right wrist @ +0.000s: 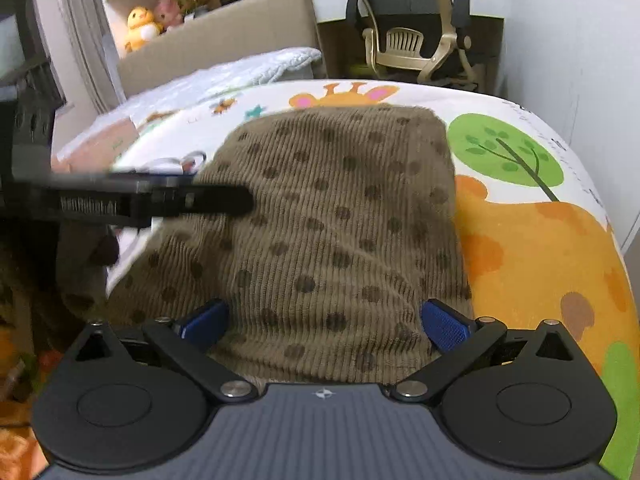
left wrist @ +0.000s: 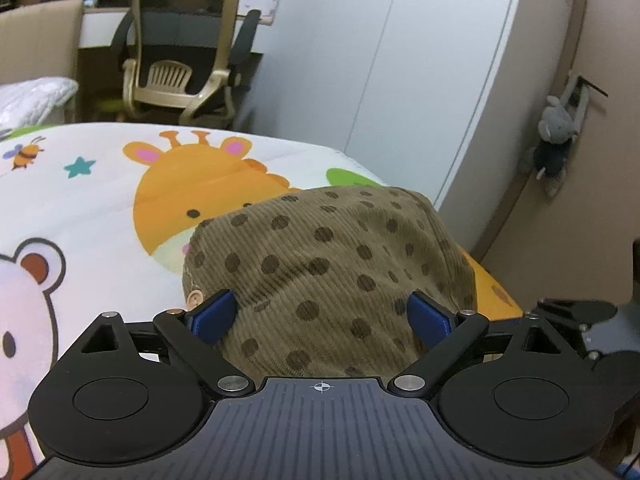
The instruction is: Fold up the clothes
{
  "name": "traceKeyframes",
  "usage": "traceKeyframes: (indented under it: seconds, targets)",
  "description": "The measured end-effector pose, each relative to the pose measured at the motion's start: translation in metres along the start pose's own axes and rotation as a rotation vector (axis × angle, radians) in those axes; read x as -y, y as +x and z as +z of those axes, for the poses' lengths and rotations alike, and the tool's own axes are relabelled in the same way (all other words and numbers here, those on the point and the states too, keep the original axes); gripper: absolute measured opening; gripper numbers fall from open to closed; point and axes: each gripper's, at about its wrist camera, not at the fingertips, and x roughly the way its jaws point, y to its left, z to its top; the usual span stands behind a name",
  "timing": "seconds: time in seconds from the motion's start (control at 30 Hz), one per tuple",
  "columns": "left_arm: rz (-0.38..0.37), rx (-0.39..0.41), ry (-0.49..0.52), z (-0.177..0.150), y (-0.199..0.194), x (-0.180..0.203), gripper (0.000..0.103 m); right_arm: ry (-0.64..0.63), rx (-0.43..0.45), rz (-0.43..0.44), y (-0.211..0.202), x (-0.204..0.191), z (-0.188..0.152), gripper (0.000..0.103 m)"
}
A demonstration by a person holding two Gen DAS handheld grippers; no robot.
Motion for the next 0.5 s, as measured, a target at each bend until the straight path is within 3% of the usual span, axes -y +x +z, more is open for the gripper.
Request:
traceKeyframes:
  seconds: [0.3, 0.43, 0.5]
  targets:
    - [-0.036, -0.048, -0.094, -0.015, -0.026, -0.021, 0.096, -0.023, 0.067, -0.099, -0.010, 0.000, 0.015, 0.103]
    - [-0.142, -0.108, -0.259, -0.032, -0.045, -0.039, 0.096, -0.016, 0.070, -0.127, -0.004, -0.001, 0.010, 0.103]
    - [-0.199, -0.131, -0.341, -0.041, -0.055, -0.046, 0.090, -0.004, 0.074, -0.127, -0.002, 0.000, 0.009, 0.103]
